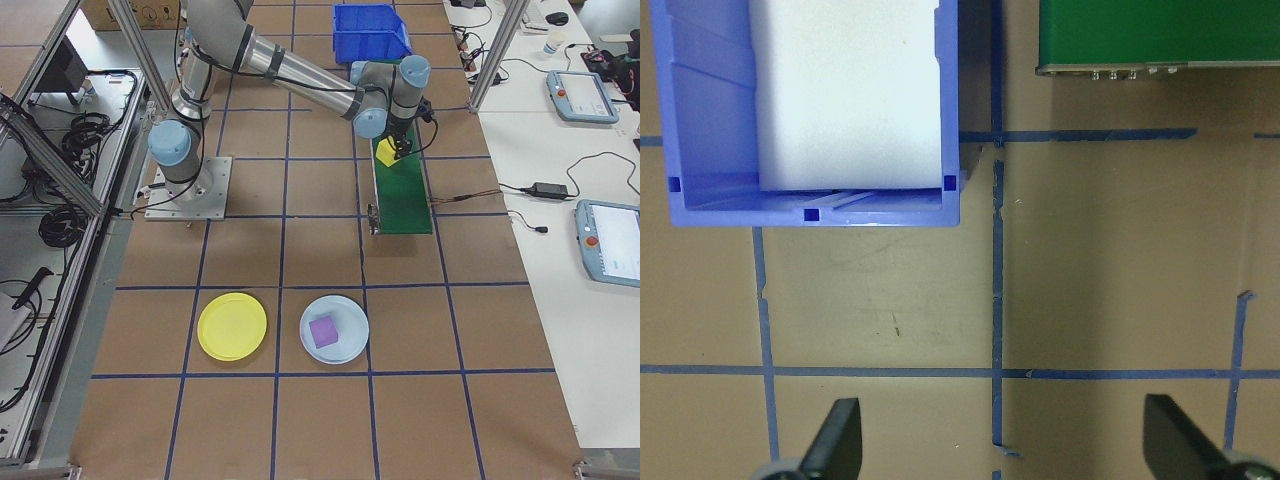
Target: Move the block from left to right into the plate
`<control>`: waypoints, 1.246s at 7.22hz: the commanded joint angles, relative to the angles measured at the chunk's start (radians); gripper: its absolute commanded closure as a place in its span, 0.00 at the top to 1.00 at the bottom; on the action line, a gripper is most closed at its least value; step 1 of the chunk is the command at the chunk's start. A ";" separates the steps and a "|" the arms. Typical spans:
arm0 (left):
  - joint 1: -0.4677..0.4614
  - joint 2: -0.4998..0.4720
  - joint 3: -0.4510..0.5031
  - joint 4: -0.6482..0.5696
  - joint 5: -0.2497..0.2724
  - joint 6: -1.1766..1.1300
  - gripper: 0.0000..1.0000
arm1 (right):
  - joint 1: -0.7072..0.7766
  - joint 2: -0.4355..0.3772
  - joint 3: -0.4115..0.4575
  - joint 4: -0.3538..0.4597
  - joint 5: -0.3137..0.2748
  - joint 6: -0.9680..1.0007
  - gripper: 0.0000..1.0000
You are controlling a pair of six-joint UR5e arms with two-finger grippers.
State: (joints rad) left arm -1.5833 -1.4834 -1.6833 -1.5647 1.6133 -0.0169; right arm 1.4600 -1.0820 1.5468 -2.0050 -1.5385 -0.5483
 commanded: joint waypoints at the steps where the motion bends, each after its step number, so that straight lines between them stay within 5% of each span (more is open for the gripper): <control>1: 0.000 0.000 0.000 0.000 0.000 0.000 1.00 | -0.001 0.002 0.003 0.002 -0.086 -0.016 0.49; 2: -0.001 0.000 -0.001 0.000 0.000 0.000 1.00 | -0.009 0.002 -0.005 0.003 -0.084 -0.010 0.39; 4: -0.001 0.000 -0.001 -0.002 0.000 -0.002 1.00 | -0.120 -0.012 -0.046 0.008 -0.072 -0.005 0.39; 7: 0.000 0.000 -0.001 0.000 0.000 -0.002 1.00 | -0.456 -0.030 -0.004 0.000 -0.073 -0.027 0.39; 9: -0.001 0.000 -0.003 -0.002 0.000 0.000 1.00 | -0.759 -0.103 0.079 0.012 -0.066 -0.208 0.36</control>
State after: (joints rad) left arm -1.5833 -1.4834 -1.6848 -1.5651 1.6138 -0.0172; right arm 0.8756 -1.1439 1.5744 -2.0002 -1.6075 -0.6554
